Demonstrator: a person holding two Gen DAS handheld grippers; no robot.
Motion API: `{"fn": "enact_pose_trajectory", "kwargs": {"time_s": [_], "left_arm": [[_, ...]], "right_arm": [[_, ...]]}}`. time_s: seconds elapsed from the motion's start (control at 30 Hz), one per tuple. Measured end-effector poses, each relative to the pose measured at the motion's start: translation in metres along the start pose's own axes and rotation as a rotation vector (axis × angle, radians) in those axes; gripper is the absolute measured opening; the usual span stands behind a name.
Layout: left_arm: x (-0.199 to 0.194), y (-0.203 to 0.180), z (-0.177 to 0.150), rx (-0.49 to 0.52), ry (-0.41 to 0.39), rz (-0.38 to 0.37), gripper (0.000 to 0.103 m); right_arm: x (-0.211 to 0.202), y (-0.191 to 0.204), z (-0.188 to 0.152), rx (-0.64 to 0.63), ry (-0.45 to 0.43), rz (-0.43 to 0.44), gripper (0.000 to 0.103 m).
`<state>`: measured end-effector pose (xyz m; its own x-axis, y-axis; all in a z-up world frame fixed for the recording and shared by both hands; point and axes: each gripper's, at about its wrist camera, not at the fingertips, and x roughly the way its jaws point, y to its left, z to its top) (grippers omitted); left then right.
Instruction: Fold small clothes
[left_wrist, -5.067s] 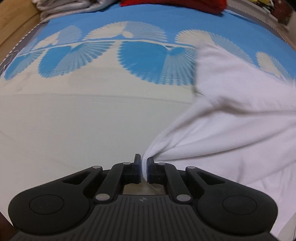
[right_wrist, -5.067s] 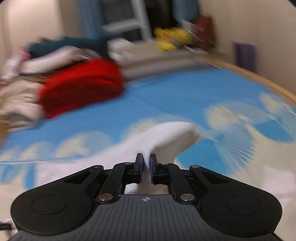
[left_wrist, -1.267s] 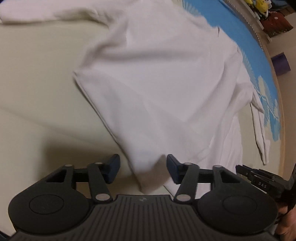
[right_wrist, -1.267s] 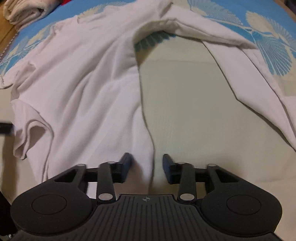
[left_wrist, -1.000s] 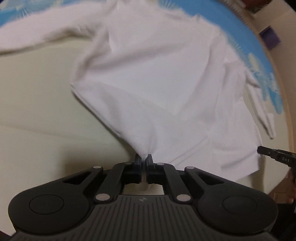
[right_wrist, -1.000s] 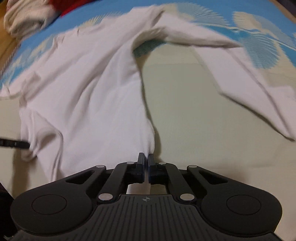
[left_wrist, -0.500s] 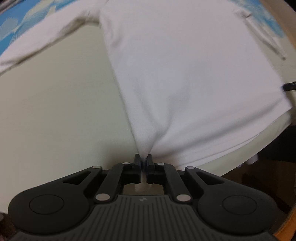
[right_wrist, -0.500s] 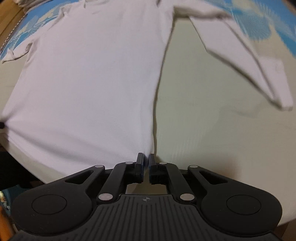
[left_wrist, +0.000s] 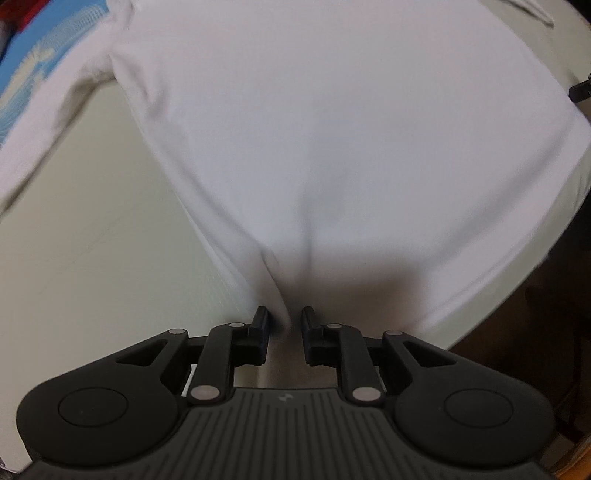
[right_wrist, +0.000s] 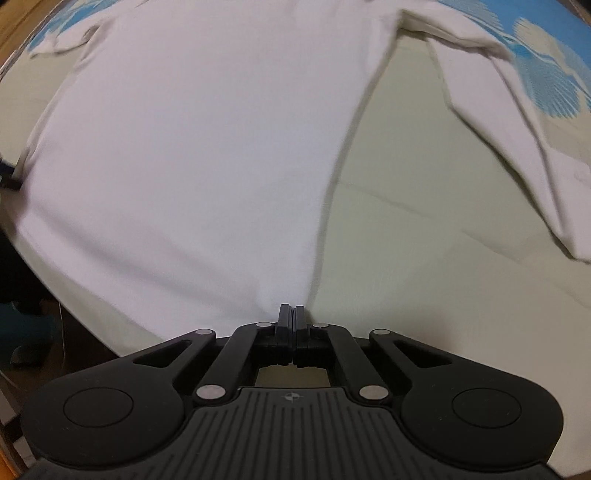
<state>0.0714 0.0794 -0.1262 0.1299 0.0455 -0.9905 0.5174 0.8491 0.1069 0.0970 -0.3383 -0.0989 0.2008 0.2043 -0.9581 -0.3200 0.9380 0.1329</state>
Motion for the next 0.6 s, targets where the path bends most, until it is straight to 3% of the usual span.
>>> {"fn": "enact_pose_trajectory", "kwargs": {"time_s": [0.1, 0.2, 0.3, 0.37, 0.43, 0.5, 0.53, 0.6], "left_arm": [[-0.023, 0.007, 0.016, -0.05, -0.102, -0.027, 0.022], [-0.037, 0.012, 0.041, -0.096, -0.169, -0.024, 0.023], [-0.04, 0.009, 0.065, -0.109, -0.197, 0.001, 0.023], [-0.038, 0.013, 0.08, -0.106, -0.209, 0.005, 0.023], [-0.039, 0.018, 0.082, -0.104, -0.215, 0.006, 0.023], [-0.042, 0.017, 0.085, -0.102, -0.218, 0.013, 0.023], [-0.041, 0.018, 0.089, -0.103, -0.22, 0.017, 0.023], [-0.039, 0.02, 0.095, -0.112, -0.22, 0.025, 0.023]], "right_arm": [[-0.03, -0.048, 0.01, 0.216, -0.202, 0.005, 0.005], [-0.051, -0.121, 0.006, 0.584, -0.363, -0.047, 0.012], [-0.048, -0.182, -0.01, 0.953, -0.418, -0.116, 0.013], [-0.033, -0.213, -0.023, 1.121, -0.401, -0.087, 0.018], [-0.017, -0.235, -0.03, 1.215, -0.378, -0.02, 0.017], [-0.007, -0.237, -0.03, 1.252, -0.382, -0.005, 0.016], [-0.008, -0.239, -0.025, 1.239, -0.395, -0.021, 0.007], [-0.011, -0.238, -0.013, 1.211, -0.419, -0.078, 0.0]]}}
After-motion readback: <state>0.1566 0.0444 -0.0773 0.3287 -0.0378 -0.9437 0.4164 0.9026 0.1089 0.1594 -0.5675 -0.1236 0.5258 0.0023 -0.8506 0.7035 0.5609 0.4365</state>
